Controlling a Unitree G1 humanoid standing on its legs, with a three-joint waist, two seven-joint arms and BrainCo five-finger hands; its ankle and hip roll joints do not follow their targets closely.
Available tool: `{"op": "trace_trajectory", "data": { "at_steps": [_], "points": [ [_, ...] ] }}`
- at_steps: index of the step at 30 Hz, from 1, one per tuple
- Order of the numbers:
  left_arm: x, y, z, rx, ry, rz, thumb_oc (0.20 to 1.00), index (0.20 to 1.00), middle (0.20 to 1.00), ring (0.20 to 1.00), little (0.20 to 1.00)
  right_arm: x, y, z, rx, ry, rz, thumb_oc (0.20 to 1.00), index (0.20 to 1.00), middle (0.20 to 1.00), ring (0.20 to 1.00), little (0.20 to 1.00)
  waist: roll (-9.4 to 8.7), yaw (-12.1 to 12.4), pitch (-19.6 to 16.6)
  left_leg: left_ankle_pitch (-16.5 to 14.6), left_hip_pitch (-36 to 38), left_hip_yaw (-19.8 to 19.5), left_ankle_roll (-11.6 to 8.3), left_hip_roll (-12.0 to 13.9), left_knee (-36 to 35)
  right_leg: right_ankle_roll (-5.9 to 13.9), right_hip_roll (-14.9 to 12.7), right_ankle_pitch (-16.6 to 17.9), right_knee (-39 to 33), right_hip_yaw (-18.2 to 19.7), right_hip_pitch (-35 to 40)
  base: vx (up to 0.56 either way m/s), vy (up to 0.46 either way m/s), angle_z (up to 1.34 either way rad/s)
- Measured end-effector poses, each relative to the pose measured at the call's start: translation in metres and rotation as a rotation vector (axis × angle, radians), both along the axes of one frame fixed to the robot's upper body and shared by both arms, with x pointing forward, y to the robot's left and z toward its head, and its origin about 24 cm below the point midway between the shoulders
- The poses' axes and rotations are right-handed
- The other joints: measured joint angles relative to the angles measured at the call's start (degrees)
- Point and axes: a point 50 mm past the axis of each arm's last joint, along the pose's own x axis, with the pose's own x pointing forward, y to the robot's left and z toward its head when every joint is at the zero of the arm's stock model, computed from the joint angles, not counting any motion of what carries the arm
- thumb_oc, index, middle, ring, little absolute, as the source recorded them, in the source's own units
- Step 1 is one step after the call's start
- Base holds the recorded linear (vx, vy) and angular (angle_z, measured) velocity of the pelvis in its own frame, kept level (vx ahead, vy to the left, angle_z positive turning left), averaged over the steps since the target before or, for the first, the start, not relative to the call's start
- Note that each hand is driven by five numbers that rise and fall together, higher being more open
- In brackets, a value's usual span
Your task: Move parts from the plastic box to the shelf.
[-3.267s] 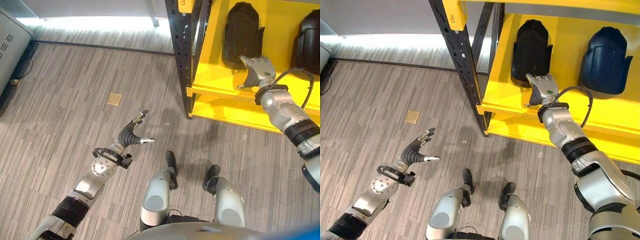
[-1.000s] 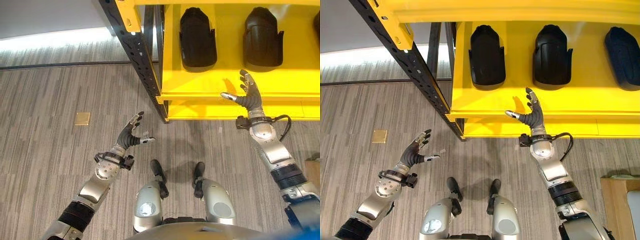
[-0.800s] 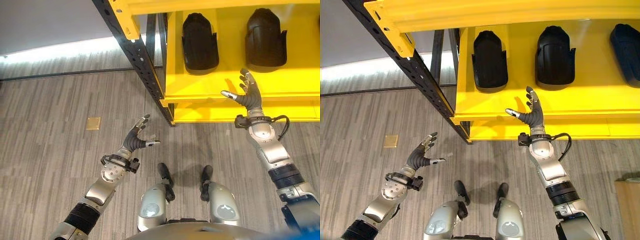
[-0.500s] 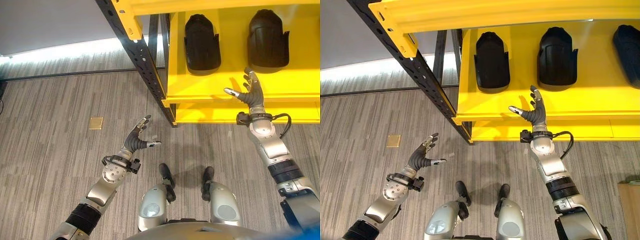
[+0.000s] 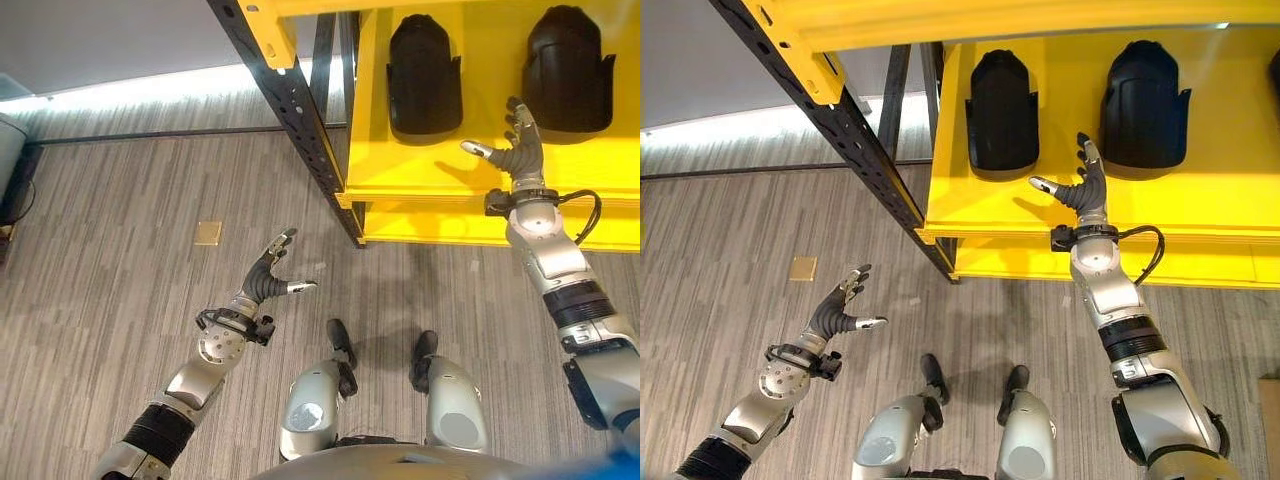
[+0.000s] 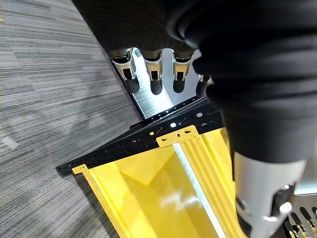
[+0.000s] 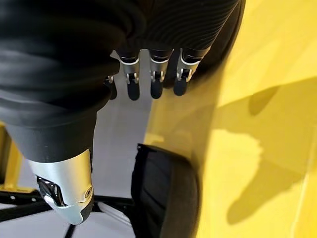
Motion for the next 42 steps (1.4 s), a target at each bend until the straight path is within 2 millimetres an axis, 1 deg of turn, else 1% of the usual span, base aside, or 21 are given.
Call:
{"op": "trace_trajectory", "data": {
  "at_steps": [4,8,12,15,17,21,22,30,42],
  "points": [
    [0.0,0.0,0.0,0.001,0.002,-0.001,1.0,1.0,1.0,1.0,1.0,0.005,-0.004,0.002,0.001,0.002,-0.039,1.0,1.0,1.0,1.0,1.0,0.1,0.2,0.4,0.0,-1.6,-0.7,-0.05,0.0,0.7,-0.16,-0.3,-0.6,1.3,-0.1,-1.5,0.0,-0.013,0.07],
    [0.0,0.0,-0.001,0.001,0.004,-0.004,1.0,1.0,1.0,1.0,1.0,0.006,-0.007,0.0,0.004,0.015,-0.063,1.0,1.0,1.0,1.0,1.0,0.13,0.4,1.3,0.1,-1.7,-0.9,-0.08,0.1,0.8,-0.28,-0.3,-0.7,1.7,-0.3,-1.6,0.0,0.0,0.02],
    [0.003,-0.001,0.002,0.001,-0.009,-0.008,1.0,1.0,1.0,1.0,1.0,0.008,-0.008,0.001,0.0,0.015,-0.071,1.0,1.0,1.0,1.0,1.0,0.08,0.3,1.8,0.1,-1.8,-0.9,-0.08,0.0,0.8,-0.28,-0.3,-0.7,1.8,-0.3,-1.6,0.0,0.0,0.0],
    [0.005,-0.002,0.005,0.001,-0.018,-0.011,1.0,1.0,1.0,1.0,1.0,0.009,-0.011,0.0,-0.018,0.017,-0.106,1.0,1.0,1.0,1.0,1.0,-0.01,0.4,2.1,0.1,-1.8,-0.9,-0.08,0.1,0.9,-0.29,-0.3,-0.7,1.8,-0.3,-1.6,0.0,-0.011,0.0],
    [0.005,-0.003,0.005,0.007,-0.02,-0.021,1.0,1.0,1.0,1.0,1.0,0.014,-0.013,0.0,-0.062,0.034,-0.136,1.0,1.0,1.0,1.0,1.0,-0.01,0.4,2.2,0.1,-1.8,-0.9,-0.08,0.0,1.0,-0.32,-0.5,-0.8,2.2,-0.2,-1.8,0.0,0.0,0.0],
    [0.007,-0.006,0.006,0.016,-0.022,-0.039,1.0,1.0,1.0,1.0,1.0,0.016,-0.01,0.009,-0.065,0.005,-0.145,1.0,1.0,1.0,1.0,1.0,0.16,0.6,2.7,0.1,-2.6,-0.9,-0.08,-0.1,1.5,-0.52,-1.0,-1.4,3.5,0.0,-3.0,0.0,0.0,0.0],
    [0.008,-0.004,0.004,0.022,-0.013,-0.034,1.0,1.0,1.0,1.0,1.0,0.018,-0.01,0.012,-0.086,-0.001,-0.157,1.0,1.0,1.0,1.0,1.0,0.32,0.6,3.1,0.2,-2.9,-0.9,-0.08,-0.1,1.6,-0.66,-1.1,-1.5,4.2,0.0,-3.5,0.0,0.0,0.0],
    [0.008,-0.003,0.004,0.01,-0.01,-0.027,1.0,1.0,1.0,1.0,1.0,0.017,-0.017,0.018,-0.12,-0.019,-0.186,1.0,1.0,1.0,1.0,1.0,0.96,0.7,4.1,0.2,-3.0,-0.9,-0.06,-0.1,1.8,-0.71,-1.2,-1.6,4.4,0.0,-3.7,0.0,0.0,0.0],
    [0.009,-0.004,0.005,0.009,-0.013,-0.028,1.0,1.0,1.0,1.0,1.0,0.019,-0.023,0.025,-0.114,-0.029,-0.233,1.0,1.0,1.0,1.0,1.0,0.98,0.7,4.1,0.6,-3.6,-0.9,-0.14,0.0,2.0,-1.22,-1.4,-2.0,5.7,0.1,-4.9,0.0,0.0,0.0]
  ]
}}
